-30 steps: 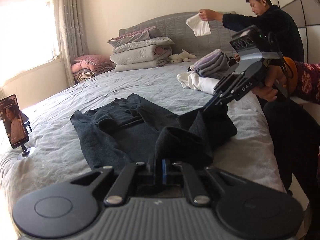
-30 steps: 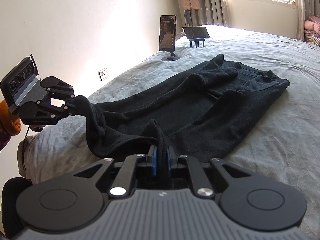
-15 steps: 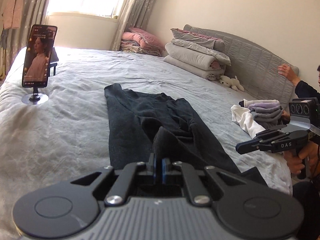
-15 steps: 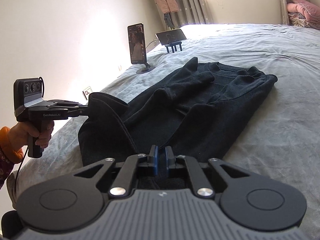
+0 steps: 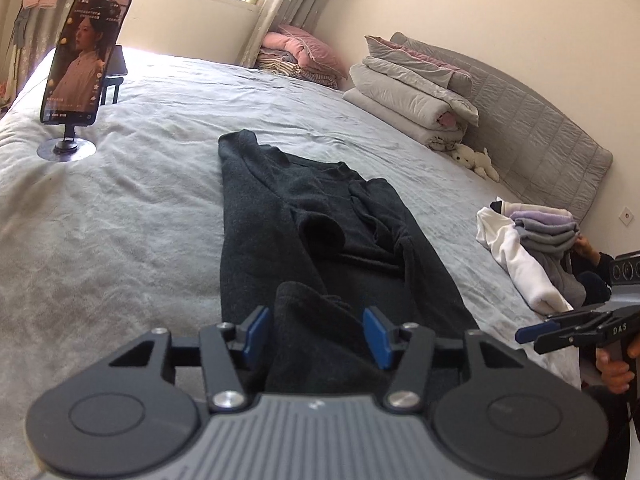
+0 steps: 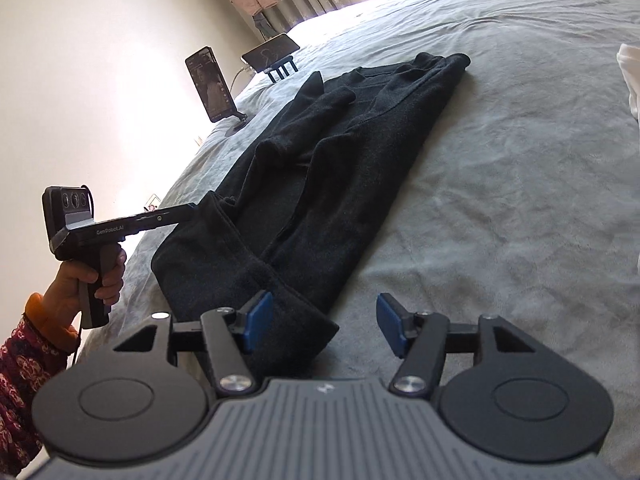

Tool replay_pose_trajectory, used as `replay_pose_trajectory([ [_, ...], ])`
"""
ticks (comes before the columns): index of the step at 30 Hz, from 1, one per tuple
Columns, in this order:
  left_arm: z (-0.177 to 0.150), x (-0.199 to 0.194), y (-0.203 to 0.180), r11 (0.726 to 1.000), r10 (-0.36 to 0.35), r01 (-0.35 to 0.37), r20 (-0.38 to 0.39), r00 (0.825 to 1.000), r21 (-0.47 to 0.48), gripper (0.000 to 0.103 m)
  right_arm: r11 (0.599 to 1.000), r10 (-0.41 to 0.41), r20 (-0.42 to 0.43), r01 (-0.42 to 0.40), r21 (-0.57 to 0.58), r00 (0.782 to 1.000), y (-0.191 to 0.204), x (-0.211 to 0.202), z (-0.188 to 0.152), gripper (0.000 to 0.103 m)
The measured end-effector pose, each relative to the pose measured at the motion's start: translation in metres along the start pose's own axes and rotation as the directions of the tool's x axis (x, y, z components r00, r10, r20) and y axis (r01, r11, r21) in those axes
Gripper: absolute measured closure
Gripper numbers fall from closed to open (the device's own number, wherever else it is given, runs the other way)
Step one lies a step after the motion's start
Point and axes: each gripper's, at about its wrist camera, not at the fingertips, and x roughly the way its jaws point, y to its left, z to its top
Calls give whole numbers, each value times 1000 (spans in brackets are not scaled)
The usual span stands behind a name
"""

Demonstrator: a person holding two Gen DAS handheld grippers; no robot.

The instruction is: Fold clothes

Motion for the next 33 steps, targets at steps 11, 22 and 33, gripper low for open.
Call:
replay_pose_trajectory([
  [11,-5,-1,41,867,-327,319,46,944,-383,89,989,148,119,-145,-32,982,20,5,-5,94],
  [22,-10,40,90,652,-329,372,196,924,-660,89,979,184,192,-197,47,964,-25,37,60,94],
  [33,-7,40,81,720,-200,326,267,943,-613,63,972,118,169,-149,182,978,-66,63,54,87],
])
